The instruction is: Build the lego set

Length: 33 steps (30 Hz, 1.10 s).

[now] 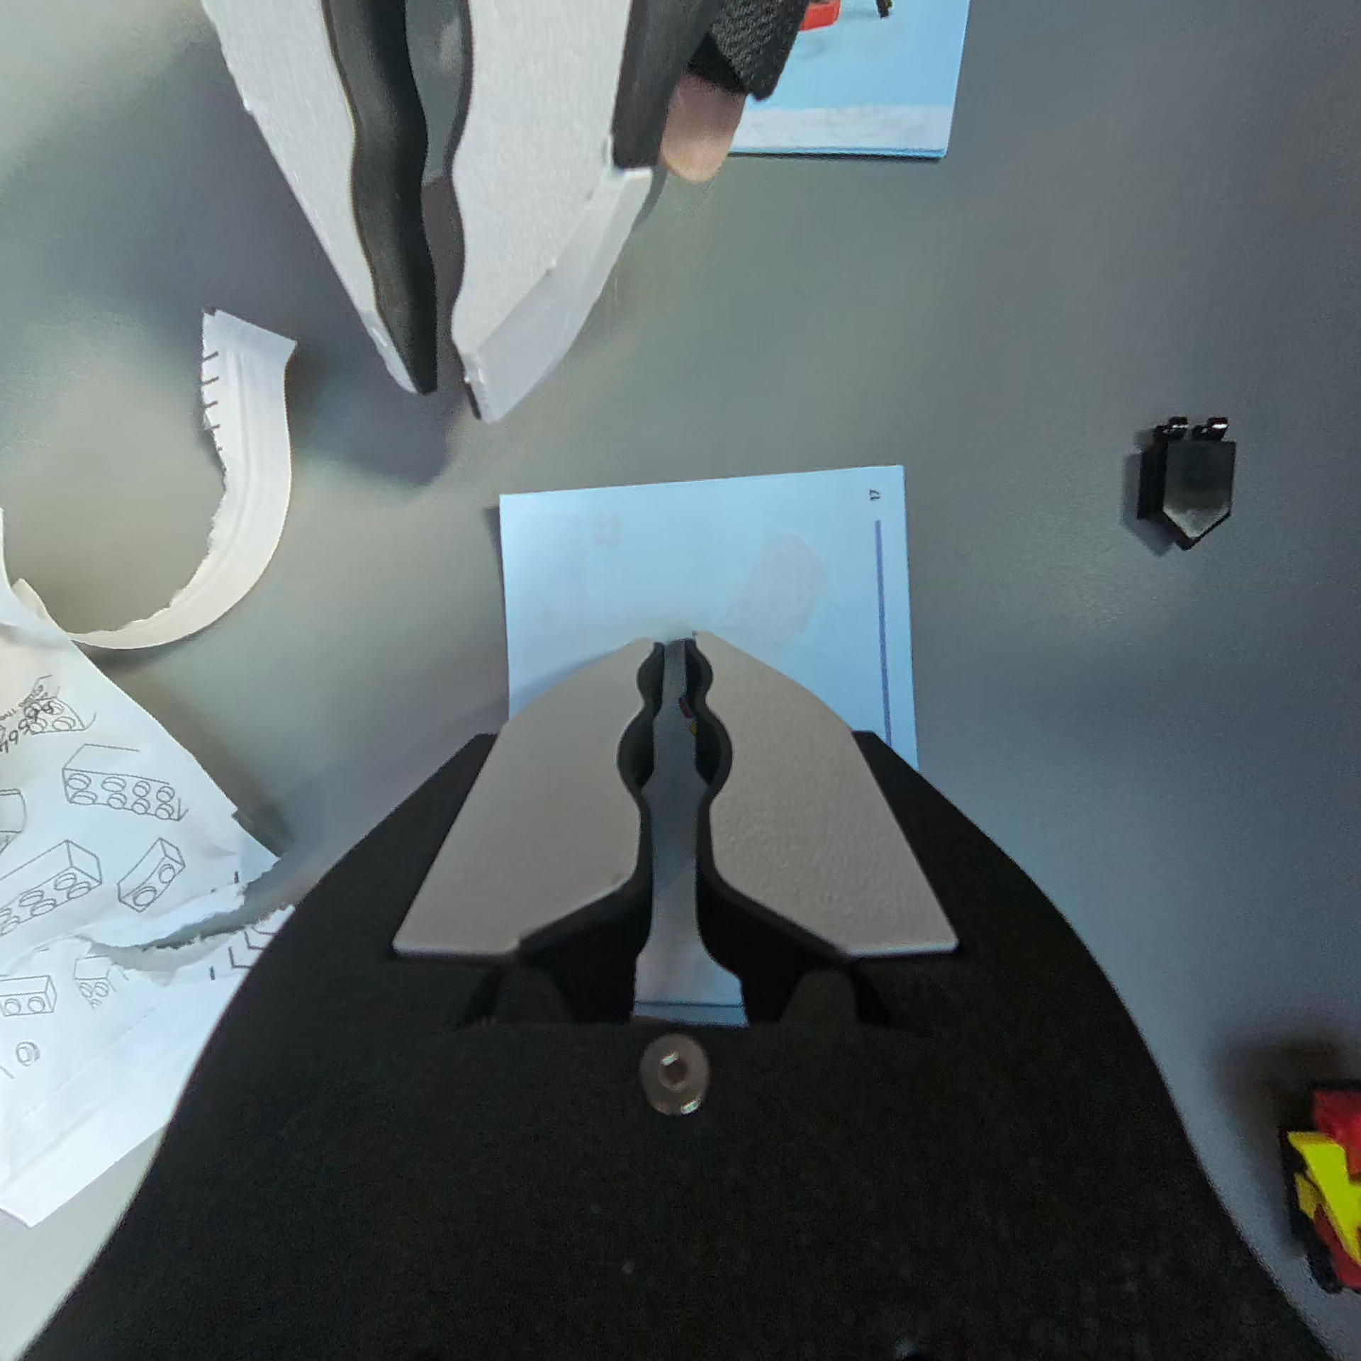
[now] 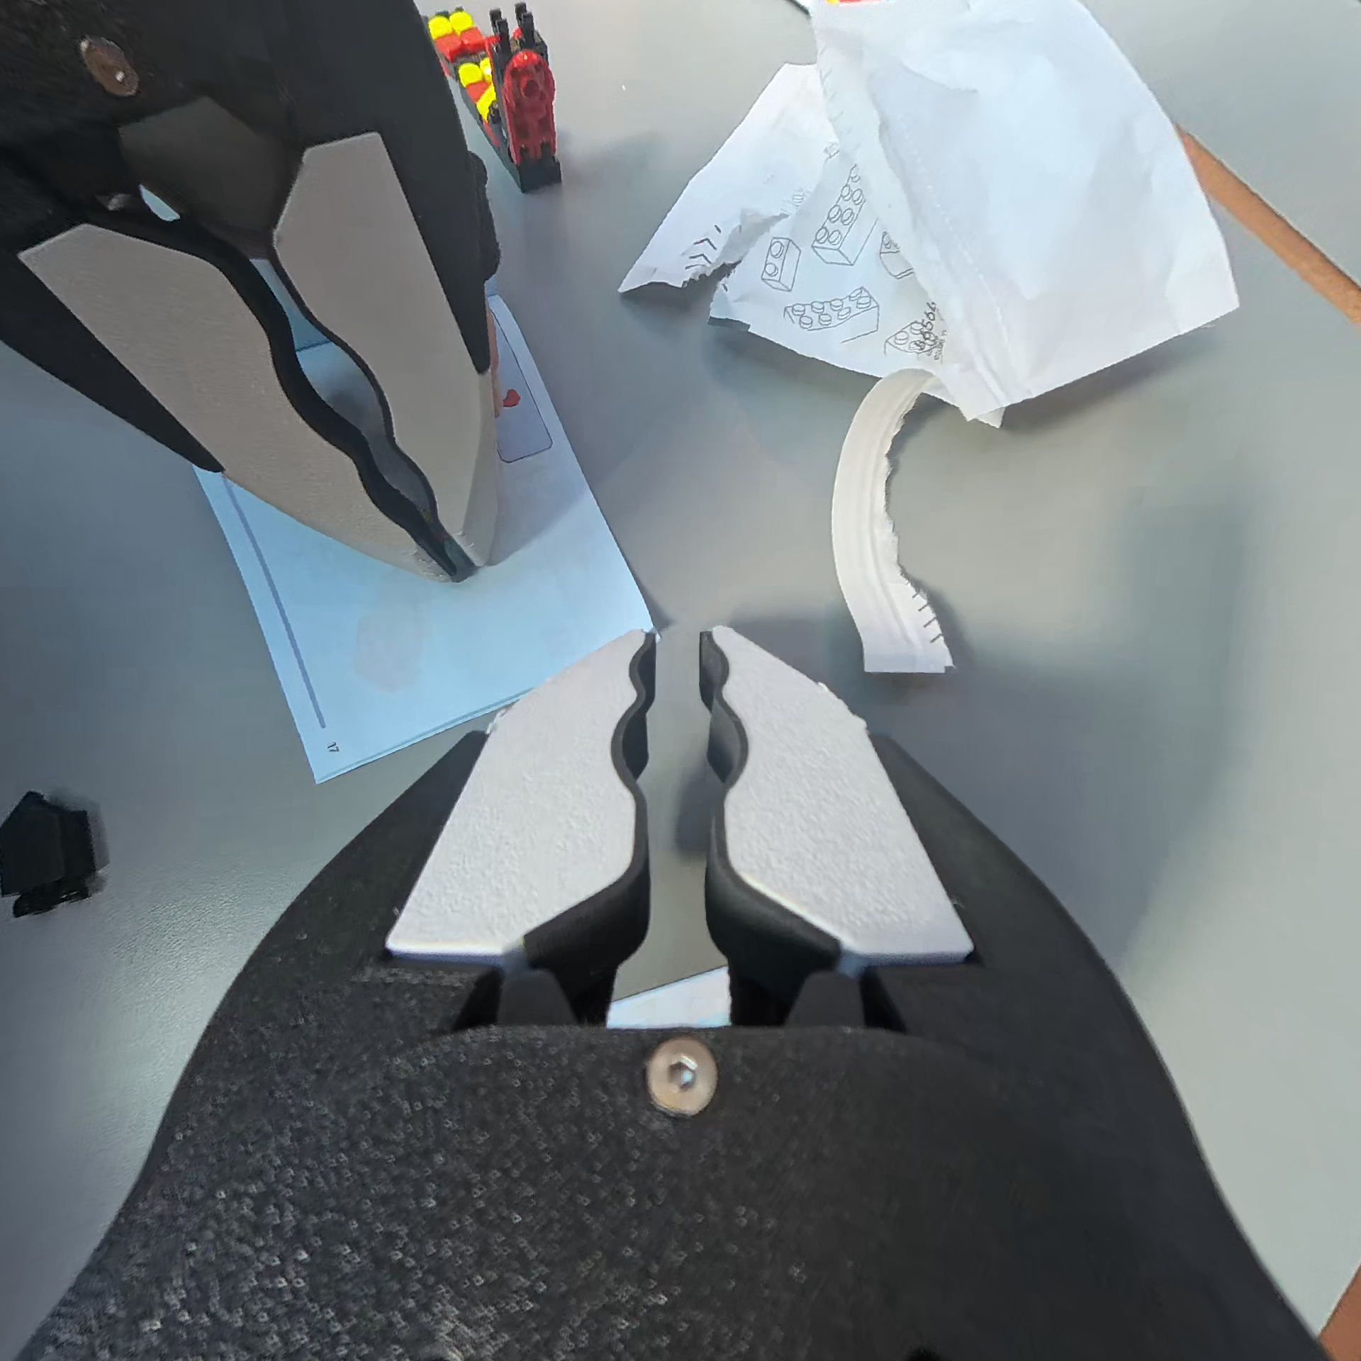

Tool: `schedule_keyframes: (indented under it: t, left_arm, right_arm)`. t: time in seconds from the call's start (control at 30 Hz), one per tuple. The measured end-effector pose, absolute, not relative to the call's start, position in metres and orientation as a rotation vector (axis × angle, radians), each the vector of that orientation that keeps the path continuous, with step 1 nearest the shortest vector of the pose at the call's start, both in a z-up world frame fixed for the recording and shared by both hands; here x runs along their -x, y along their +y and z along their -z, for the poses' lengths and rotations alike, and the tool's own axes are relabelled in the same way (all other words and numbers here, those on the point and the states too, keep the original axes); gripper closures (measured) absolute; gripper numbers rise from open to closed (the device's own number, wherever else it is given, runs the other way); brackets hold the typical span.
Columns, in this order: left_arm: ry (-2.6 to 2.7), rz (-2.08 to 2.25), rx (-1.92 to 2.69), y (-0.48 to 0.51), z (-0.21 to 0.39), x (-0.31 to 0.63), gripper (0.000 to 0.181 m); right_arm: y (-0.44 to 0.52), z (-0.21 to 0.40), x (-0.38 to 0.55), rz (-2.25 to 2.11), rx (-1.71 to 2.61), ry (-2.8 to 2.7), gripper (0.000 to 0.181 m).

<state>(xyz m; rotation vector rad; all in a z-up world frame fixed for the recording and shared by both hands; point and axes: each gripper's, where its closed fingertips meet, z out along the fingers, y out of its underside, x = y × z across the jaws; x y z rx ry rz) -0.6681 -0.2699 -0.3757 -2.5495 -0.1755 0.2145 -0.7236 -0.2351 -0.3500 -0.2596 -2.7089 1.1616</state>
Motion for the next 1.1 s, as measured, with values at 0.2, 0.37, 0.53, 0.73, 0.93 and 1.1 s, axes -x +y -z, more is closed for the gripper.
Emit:
schedule_keyframes:
  t: [0.2,0.37,0.53,0.73,0.93,1.1]
  left_arm:
    - [-0.227,-0.216,2.464,-0.272,0.357,0.683,0.166]
    - [-0.291,-0.216,2.314,-0.263,0.337,0.694,0.161]
    - [-0.264,-0.339,2.223,-0.254,0.322,0.697,0.156]
    - [-0.190,-0.561,2.128,-0.244,0.303,0.703,0.157]
    - [-0.167,-0.844,1.874,-0.239,0.267,0.709,0.095]
    - [-0.210,-0.949,1.737,-0.243,0.244,0.714,0.059]
  right_arm:
    - [-0.203,0.328,0.707,-1.363,0.430,-2.587,0.166]
    - [-0.183,0.319,0.685,-1.507,0.554,-2.442,0.151]
    - [-0.178,0.297,0.672,-1.699,0.669,-2.253,0.145]
    - [-0.173,0.298,0.665,-1.650,0.669,-2.217,0.149]
    - [-0.165,0.287,0.671,-1.583,0.682,-2.039,0.140]
    - [-0.158,0.261,0.676,-1.618,0.687,-1.866,0.129]
